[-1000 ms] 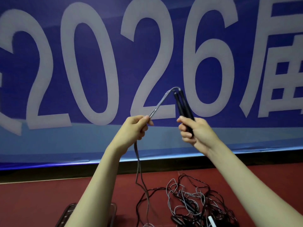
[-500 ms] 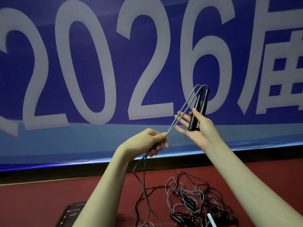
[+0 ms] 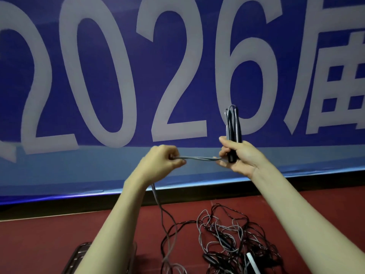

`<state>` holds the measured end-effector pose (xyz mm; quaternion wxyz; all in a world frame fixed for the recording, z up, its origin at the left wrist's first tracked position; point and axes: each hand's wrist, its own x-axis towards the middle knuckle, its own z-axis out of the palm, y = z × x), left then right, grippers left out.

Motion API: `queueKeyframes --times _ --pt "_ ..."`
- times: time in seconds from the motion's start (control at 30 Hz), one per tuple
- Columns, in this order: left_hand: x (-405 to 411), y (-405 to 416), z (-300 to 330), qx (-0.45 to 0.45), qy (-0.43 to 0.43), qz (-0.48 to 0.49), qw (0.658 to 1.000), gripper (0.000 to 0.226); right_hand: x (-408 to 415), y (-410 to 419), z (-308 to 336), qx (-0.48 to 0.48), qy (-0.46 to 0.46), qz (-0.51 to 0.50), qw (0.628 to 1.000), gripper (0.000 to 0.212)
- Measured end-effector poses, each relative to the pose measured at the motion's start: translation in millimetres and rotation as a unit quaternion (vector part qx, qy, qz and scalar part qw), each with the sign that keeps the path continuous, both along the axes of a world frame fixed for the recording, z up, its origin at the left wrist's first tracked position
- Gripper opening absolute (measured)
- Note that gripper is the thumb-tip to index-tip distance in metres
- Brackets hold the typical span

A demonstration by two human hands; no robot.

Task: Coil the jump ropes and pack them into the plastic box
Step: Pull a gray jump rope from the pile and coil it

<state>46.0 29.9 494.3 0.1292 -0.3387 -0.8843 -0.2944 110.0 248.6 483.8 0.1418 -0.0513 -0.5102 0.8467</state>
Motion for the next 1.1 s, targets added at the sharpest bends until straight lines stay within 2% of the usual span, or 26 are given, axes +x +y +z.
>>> queueKeyframes --times 0.1,0.2,0.27,0.37,0.5,0.57,0.7,0.77,0.87,0.97,1.1 --pt "0.9 -6.9 6.9 0.015 0.071 0.006 0.997 0.024 -0.9 -0.1 -4.2 0.107 -0.019 -0.014 0.994 0.02" --pt "2.5 -14.8 15.5 0.039 0.081 -0.059 0.994 0.02 -1.8 -0.3 -9.2 0.229 -0.029 -0.038 0.972 0.013" --pt "1.5 -16.6 17.6 0.029 0.098 -0.084 0.991 0.017 -3.0 -0.1 -13.7 0.315 -0.043 -0.023 0.948 0.009" --pt "-1.7 -11.3 15.6 0.046 0.139 -0.108 0.983 0.012 -1.5 -2.9 -15.9 0.443 -0.059 0.059 0.893 0.013" --pt "-7.9 -2.7 8.7 0.07 0.198 -0.107 0.972 0.012 5.2 -15.0 -10.0 0.492 -0.06 0.146 0.856 0.009" --pt "-9.2 2.1 3.1 0.073 0.193 -0.097 0.974 0.015 8.9 -20.9 -6.0 0.508 -0.061 0.185 0.839 0.009" --pt "-10.2 9.2 -9.3 0.097 0.095 -0.089 0.987 0.018 9.8 -20.1 -4.4 0.49 -0.076 0.234 0.837 0.018" --pt "-12.5 10.9 -16.3 0.088 0.093 -0.074 0.989 0.021 9.3 -17.7 -5.9 0.459 -0.08 0.252 0.848 0.013" --pt "-15.0 12.0 -22.3 0.111 0.093 -0.066 0.987 0.024 7.4 -16.2 -8.9 0.382 -0.059 0.282 0.878 0.021" --pt "-17.9 11.1 -25.4 0.148 0.07 -0.056 0.985 0.026 2.0 -16.9 -9.9 0.277 -0.04 0.257 0.925 0.028" --pt "-19.8 11.5 -27.0 0.17 0.07 -0.02 0.983 0.032 -3.4 -20.1 -9.5 0.186 0.01 0.184 0.965 0.01"
